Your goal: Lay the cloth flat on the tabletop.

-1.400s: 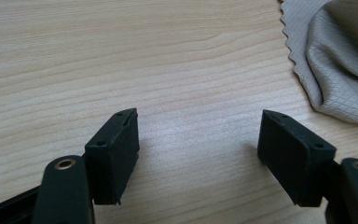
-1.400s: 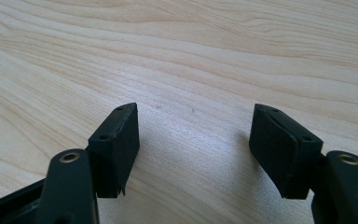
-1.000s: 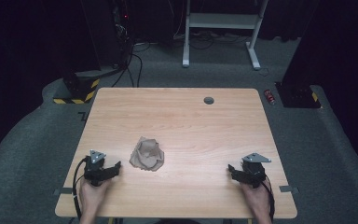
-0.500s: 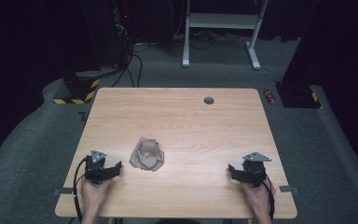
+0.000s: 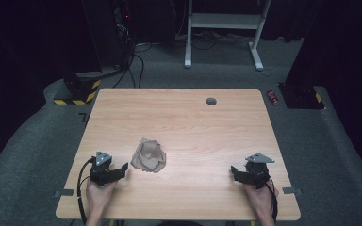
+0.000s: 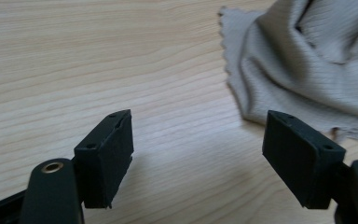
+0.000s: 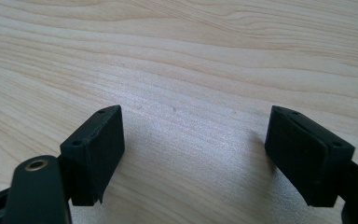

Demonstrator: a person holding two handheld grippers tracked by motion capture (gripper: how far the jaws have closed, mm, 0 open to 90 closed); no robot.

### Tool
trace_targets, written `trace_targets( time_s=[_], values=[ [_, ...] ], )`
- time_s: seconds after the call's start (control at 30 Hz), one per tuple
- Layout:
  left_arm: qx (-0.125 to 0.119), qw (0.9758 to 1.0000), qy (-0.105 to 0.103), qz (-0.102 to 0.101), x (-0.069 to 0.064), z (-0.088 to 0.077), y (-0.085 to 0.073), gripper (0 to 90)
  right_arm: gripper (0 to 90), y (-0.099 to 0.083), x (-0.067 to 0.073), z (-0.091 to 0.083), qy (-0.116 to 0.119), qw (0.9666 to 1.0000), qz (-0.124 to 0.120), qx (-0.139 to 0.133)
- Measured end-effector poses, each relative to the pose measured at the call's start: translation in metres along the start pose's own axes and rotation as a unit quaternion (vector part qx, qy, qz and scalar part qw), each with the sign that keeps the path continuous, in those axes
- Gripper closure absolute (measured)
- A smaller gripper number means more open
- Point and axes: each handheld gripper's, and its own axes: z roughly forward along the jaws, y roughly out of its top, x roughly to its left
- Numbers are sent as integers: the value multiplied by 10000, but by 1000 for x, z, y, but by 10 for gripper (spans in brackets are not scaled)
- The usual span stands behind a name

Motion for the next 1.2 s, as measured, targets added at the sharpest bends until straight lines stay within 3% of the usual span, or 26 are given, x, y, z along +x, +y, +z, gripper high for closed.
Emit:
trace_targets(
  time_s=[0.17,0.47,0.63,0.8,1.1,1.2],
  values=[
    [18,9996,-205,167,-11,-1,8,245,196,0,0,0,-1,10000,2,1],
    [35,9984,-510,259,-30,6,23,230,203,0,0,0,-6,10000,21,-5],
    [49,9980,-511,361,-37,9,27,220,205,0,0,0,-14,10000,16,-12],
    [67,9968,-657,450,-48,15,36,221,212,0,-1,0,-23,10000,23,-16],
    [217,9951,-650,710,-68,31,44,204,212,0,-1,0,-23,10000,22,-17],
    [262,9955,-607,686,-70,37,46,201,212,0,-1,0,-23,10000,23,-16]
  ],
)
